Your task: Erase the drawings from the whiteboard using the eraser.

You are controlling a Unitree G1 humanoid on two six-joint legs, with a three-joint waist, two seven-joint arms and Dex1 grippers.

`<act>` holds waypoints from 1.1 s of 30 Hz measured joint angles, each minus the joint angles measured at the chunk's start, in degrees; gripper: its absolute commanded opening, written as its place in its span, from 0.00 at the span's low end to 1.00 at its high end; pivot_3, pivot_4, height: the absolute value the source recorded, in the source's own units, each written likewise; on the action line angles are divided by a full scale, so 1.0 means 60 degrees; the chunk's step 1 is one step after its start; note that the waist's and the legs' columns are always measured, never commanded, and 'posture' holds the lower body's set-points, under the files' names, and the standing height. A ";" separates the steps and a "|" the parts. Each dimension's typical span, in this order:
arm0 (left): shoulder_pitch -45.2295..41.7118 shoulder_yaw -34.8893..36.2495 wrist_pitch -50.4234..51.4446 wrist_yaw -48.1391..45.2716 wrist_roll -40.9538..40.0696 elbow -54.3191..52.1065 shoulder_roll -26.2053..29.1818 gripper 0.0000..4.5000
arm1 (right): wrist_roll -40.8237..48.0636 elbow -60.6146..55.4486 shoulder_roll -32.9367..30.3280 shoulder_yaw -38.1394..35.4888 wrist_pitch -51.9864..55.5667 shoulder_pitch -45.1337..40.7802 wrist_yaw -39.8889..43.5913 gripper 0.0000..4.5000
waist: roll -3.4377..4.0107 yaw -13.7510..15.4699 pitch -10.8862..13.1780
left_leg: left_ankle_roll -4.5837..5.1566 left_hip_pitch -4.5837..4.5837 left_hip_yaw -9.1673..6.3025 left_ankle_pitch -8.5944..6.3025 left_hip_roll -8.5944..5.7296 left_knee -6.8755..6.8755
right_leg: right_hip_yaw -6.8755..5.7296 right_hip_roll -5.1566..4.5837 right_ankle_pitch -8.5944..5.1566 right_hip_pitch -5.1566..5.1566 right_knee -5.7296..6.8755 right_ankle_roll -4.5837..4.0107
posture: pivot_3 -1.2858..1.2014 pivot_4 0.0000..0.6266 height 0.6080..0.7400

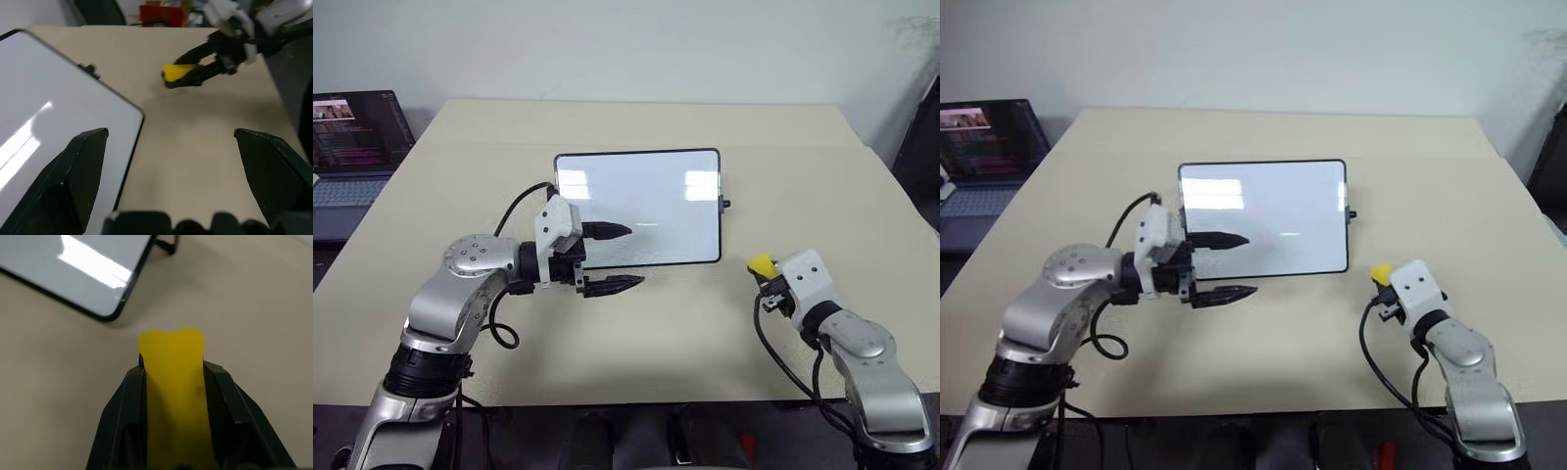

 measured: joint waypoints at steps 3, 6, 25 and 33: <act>-0.0353 -0.0449 -0.0271 -0.0614 0.0015 0.0252 -0.0214 1.00 | 0.0016 0.0196 0.0364 -0.0060 -0.0009 -0.0098 -0.0504 0.27 | 0.0001 0.0030 0.0000 | 0.0000 0.0003 0.0002 0.0000 -0.0005 0.0006 | 0.0003 0.0002 0.0000 0.0006 0.0005 0.0000 | 0.52 0.24 1.00; -0.0651 -0.1053 -0.0917 -0.1154 0.0309 0.0672 -0.0637 1.00 | 0.0233 0.0690 0.0848 -0.0455 -0.0018 -0.0279 -0.0987 0.27 | 0.0001 0.0049 0.0000 | 0.0001 -0.0009 0.0010 0.0000 -0.0018 0.0008 | 0.0009 0.0001 0.0001 0.0007 -0.0007 0.0000 | 0.52 0.24 1.00; -0.1364 -0.1775 -0.2518 -0.1490 0.1250 0.2021 -0.1970 1.00 | 0.1559 0.2333 0.1194 -0.1322 -0.0021 -0.0930 -0.1632 0.79 | 0.0004 0.0047 0.0000 | 0.0004 -0.0019 0.0008 -0.0002 -0.0016 0.0004 | 0.0011 0.0004 0.0001 0.0006 -0.0021 -0.0002 | 0.52 0.24 1.00; -0.1344 -0.1807 -0.2780 -0.0988 0.1664 0.2222 -0.1992 1.00 | 0.2065 0.1733 0.1212 -0.1484 0.0039 -0.0900 -0.1709 0.99 | 0.0010 0.0042 0.0001 | 0.0004 -0.0017 0.0005 -0.0002 -0.0010 0.0004 | 0.0010 0.0004 0.0000 0.0005 -0.0017 -0.0001 | 0.52 0.24 1.00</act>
